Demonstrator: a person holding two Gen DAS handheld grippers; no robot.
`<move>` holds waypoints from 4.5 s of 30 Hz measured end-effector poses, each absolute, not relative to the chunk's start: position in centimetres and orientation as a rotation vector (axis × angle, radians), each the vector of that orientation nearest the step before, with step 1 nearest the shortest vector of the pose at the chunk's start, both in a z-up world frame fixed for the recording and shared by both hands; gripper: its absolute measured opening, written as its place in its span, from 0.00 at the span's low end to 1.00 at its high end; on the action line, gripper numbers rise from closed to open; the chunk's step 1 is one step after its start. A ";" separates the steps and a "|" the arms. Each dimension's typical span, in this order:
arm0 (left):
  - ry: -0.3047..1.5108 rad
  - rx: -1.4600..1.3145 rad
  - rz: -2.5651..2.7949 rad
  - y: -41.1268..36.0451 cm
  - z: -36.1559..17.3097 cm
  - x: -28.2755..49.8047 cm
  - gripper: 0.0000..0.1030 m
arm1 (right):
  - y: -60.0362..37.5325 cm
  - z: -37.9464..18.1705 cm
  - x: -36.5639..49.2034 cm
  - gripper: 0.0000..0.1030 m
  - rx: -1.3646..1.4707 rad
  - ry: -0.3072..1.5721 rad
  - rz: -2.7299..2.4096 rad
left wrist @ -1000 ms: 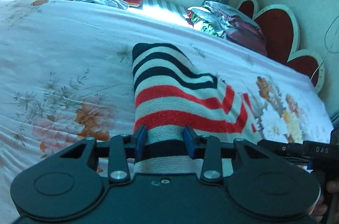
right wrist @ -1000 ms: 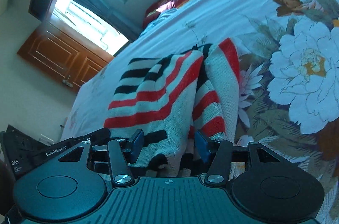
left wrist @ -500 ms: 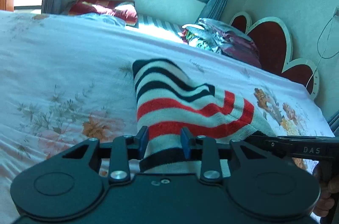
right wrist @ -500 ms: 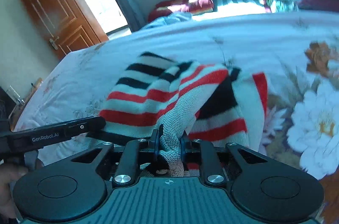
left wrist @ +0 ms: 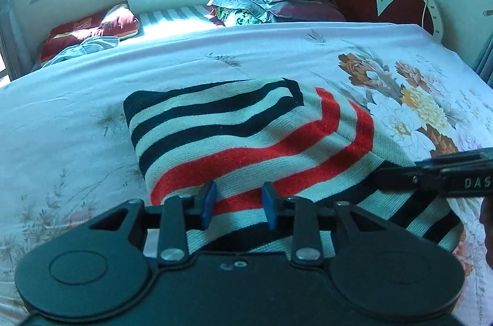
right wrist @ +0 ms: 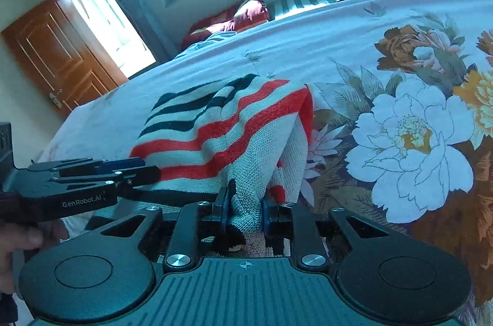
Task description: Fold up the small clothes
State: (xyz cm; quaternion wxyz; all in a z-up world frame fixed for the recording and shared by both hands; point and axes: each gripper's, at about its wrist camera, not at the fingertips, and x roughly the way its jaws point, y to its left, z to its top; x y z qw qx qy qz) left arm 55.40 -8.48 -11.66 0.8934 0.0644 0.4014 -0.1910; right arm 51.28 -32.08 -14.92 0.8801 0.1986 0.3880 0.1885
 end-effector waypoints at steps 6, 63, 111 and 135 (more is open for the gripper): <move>0.773 0.016 -0.436 -6.1 -9.3 58.0 0.29 | -35.4 -13.5 55.5 0.50 0.571 0.771 0.360; 0.827 0.243 -0.440 -7.2 -11.6 44.0 0.26 | -30.9 -13.7 44.7 0.00 -0.006 0.940 0.441; 0.836 0.148 -0.160 -7.1 -11.1 48.1 0.93 | -31.2 -13.3 49.4 0.00 0.080 0.838 0.503; 0.985 -0.330 -0.308 -2.6 -14.5 54.3 0.84 | -37.1 -18.6 56.9 0.65 0.767 1.055 0.690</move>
